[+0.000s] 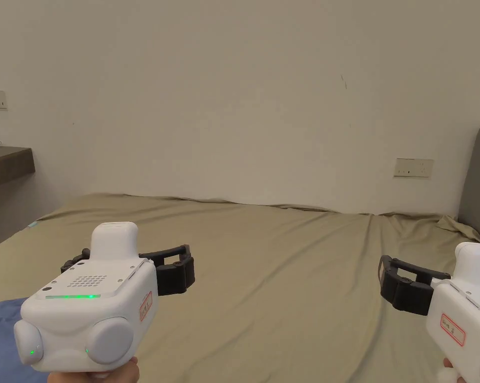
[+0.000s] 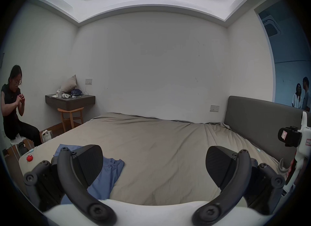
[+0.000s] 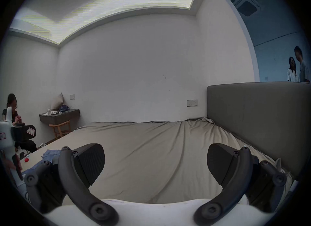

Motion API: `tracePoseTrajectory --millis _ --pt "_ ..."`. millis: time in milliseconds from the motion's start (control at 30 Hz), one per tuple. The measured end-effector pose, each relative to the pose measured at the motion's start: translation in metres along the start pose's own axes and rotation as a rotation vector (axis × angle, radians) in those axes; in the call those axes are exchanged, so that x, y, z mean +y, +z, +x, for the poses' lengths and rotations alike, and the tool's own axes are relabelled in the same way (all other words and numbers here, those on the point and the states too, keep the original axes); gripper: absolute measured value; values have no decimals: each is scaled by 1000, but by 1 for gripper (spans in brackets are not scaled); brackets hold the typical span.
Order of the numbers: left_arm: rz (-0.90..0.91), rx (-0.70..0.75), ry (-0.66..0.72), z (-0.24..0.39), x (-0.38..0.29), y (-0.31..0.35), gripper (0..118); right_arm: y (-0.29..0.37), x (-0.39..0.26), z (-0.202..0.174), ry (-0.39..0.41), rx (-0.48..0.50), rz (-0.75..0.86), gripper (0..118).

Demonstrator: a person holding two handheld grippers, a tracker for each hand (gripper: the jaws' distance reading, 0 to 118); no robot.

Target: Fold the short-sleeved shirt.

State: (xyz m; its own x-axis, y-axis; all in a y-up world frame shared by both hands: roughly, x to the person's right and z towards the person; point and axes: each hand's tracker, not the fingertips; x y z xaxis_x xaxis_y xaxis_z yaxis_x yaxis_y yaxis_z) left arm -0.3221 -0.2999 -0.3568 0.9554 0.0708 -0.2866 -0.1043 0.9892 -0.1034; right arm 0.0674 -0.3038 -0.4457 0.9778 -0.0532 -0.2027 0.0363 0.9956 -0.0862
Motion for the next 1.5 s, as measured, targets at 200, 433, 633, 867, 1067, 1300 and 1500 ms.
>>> tracePoseTrajectory --millis 200,433,633,867,1067,1300,1500 --pt "-7 7 -13 1 3 -1 118 1 1 -1 -11 3 12 118" --pt "1 -5 -23 1 5 0 118 -4 3 3 -16 -2 -4 118" --pt "12 -9 -9 3 11 2 118 -8 5 1 10 -28 -20 118" --pt "7 8 -37 9 13 -4 118 -8 6 2 13 -38 -16 118" --pt "-12 11 -51 12 13 -10 118 -10 9 5 10 -39 -25 118" --pt "-43 37 -106 15 12 -12 112 -11 10 3 14 -53 -48 116" --pt "-54 100 -101 6 -3 -12 4 -11 -2 -7 78 -89 -94 2"
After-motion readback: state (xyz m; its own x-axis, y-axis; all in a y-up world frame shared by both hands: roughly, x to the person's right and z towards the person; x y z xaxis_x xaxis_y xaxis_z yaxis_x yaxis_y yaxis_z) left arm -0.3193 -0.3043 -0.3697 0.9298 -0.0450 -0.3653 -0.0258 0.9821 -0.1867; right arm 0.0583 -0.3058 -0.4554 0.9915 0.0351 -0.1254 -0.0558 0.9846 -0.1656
